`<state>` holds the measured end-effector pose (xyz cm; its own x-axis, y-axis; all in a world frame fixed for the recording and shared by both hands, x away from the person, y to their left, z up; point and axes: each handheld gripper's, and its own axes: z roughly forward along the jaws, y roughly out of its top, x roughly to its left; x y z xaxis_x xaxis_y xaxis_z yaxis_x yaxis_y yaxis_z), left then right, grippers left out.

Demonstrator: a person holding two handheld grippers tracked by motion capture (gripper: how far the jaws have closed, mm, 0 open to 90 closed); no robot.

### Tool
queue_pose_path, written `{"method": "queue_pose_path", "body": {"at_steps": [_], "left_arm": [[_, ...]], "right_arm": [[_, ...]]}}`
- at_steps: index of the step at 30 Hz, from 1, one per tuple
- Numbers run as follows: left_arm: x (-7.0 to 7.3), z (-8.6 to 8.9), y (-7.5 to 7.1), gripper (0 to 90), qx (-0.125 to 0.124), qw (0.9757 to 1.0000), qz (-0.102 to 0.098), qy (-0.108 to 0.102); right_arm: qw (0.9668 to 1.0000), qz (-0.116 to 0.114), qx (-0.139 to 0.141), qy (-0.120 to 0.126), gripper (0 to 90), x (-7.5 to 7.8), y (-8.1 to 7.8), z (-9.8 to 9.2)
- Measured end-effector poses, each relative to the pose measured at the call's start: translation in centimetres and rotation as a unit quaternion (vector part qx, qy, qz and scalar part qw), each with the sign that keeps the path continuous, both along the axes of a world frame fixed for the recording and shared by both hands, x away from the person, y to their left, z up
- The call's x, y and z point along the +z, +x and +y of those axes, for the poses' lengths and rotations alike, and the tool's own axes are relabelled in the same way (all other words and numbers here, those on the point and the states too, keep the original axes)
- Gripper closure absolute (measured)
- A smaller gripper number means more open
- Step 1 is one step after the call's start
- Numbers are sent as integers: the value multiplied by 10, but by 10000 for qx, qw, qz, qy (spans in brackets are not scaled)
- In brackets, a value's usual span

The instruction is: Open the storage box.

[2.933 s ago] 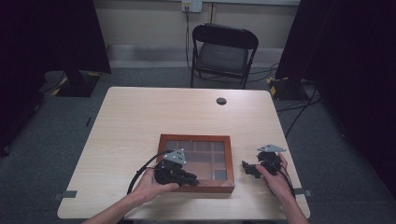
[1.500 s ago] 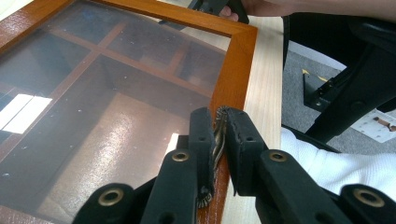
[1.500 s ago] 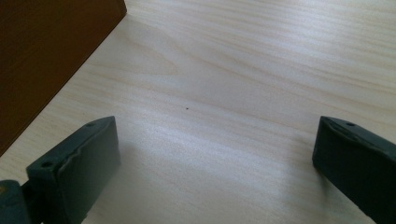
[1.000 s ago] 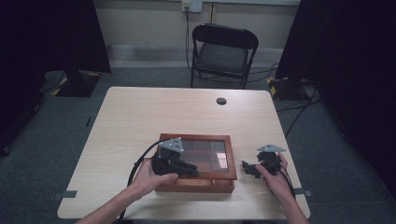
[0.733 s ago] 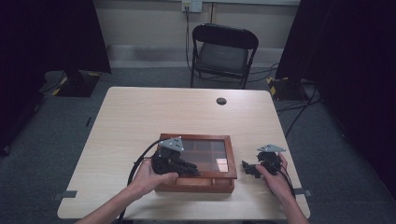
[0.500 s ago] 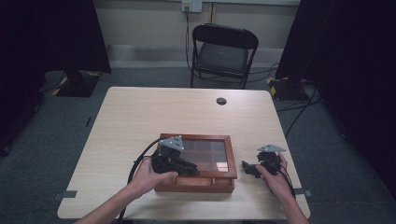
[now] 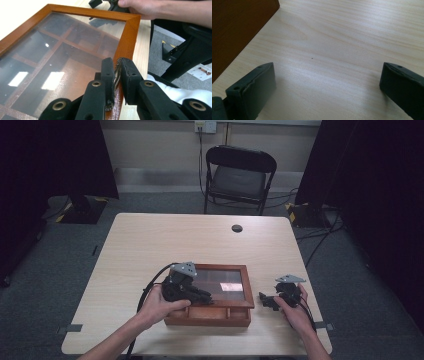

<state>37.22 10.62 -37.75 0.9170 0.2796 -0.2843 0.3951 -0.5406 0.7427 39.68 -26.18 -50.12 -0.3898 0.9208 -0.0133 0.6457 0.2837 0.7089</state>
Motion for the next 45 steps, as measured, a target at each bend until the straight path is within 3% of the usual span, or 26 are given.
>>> {"method": "queue_pose_path", "body": {"at_steps": [12, 16, 17, 19, 21, 28, 33, 38, 45], "left_arm": [[13, 0, 8, 811, 58, 9999, 91, -45], [18, -1, 12, 811, 41, 9999, 100, -15], [20, -1, 12, 811, 45, 9999, 78, 80], [21, -2, 14, 811, 65, 9999, 113, -26], [22, -2, 14, 811, 57, 9999, 145, 8], [26, -4, 16, 812, 53, 9999, 105, 81], [32, -4, 19, 812, 139, 9999, 86, -28], [37, -5, 21, 813, 111, 9999, 21, 55], [38, -4, 24, 814, 69, 9999, 57, 44]], "right_arm": [[10000, -1, -3, -1, 0, 0, 0, 0], [10000, -2, -2, -1, 0, 0, 0, 0], [10000, 1, -2, 0, 0, 0, 0, 0], [10000, -1, -3, -1, 0, 0, 0, 0], [10000, 1, -4, 0, 0, 0, 0, 0], [10000, 0, -1, -2, 0, 0, 0, 0], [10000, 1, 1, 6, 0, 0, 0, 0], [10000, 0, -11, 4, 0, 0, 0, 0], [10000, 0, -8, 10, 0, 0, 0, 0]]}}
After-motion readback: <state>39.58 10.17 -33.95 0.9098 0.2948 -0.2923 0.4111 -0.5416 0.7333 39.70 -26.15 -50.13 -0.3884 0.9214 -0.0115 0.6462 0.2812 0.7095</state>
